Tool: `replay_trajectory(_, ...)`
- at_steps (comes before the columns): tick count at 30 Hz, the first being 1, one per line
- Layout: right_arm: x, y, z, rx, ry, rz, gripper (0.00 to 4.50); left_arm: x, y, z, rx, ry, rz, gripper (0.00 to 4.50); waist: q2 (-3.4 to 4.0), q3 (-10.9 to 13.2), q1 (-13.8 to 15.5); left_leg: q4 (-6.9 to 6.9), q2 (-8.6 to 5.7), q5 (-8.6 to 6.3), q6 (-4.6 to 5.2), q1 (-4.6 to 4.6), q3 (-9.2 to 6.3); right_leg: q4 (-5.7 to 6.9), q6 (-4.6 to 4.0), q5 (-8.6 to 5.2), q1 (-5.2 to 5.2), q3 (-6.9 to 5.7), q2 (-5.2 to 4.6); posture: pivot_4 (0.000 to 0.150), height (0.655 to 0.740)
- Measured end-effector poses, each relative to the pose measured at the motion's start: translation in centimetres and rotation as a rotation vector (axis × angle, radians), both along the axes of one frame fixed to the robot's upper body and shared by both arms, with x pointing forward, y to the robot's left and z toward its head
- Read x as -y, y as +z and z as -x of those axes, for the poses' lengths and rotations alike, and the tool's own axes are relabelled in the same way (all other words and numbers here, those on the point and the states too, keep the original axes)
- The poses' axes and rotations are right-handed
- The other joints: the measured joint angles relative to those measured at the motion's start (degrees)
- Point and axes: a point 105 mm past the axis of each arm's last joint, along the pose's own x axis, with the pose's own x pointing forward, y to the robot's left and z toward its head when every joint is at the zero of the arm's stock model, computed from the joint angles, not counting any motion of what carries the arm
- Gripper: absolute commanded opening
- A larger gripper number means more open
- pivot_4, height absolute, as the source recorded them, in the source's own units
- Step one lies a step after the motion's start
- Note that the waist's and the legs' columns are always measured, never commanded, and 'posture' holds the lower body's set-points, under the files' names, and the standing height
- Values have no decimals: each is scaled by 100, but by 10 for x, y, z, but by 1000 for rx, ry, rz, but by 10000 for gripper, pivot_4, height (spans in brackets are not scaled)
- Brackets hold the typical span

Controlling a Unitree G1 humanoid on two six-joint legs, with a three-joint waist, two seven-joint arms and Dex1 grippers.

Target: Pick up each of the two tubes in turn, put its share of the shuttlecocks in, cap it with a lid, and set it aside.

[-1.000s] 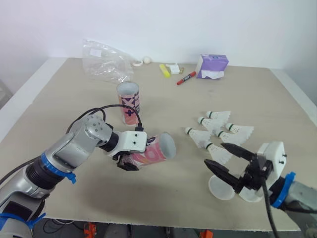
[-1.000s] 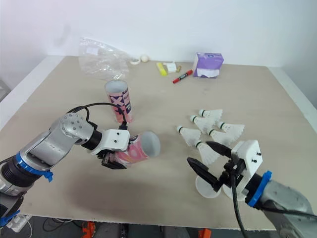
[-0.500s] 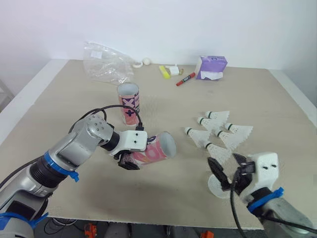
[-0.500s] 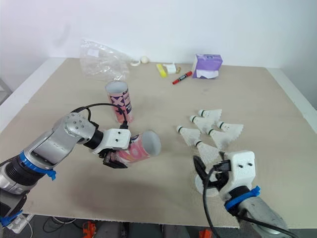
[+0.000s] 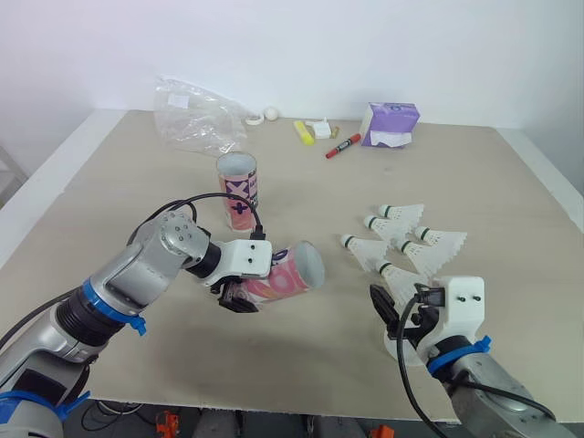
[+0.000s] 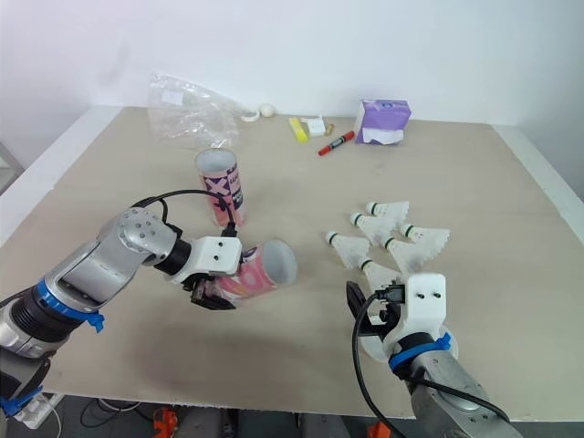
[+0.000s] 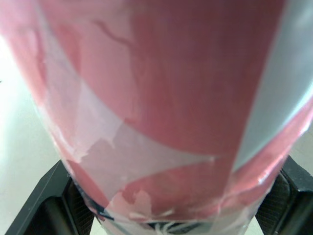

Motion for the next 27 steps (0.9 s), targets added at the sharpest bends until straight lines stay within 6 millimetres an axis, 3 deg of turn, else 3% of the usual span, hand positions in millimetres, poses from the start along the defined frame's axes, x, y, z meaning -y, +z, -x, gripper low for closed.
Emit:
replay_trajectory(12,4,-10,-18,-21,-27,-49,45000,1,0,2,3,7,3,38285,1,1,1,-3,-1,0,0,-3,-2,0,1,-5,0,0,0,1500,7400)
replay_trajectory(15,3,-10,-21,-18,-18,-69,35907,0,0,2,3,12,5,37914,1,1,0,-3,-1,0,0,-3,-3,0,2,-6,0,0,1,1500,7400)
replay_trajectory(22,2,-12,-25,-26,-8,-88,2703,0,0,2,5,21,13,37914,1,0,-2,-3,-1,0,0,-3,-3,0,2,-6,0,0,0,1500,7400)
replay_trajectory(23,1,-12,-26,-25,-4,-90,668,0,0,2,5,22,14,37914,1,0,-2,-3,-1,0,0,-3,-3,0,2,-6,0,0,1,1500,7400)
replay_trajectory(27,1,-13,-27,-27,5,-94,668,0,0,2,5,22,15,37914,1,1,-1,-4,-1,0,0,-3,-3,0,3,-7,0,0,1,1500,7400)
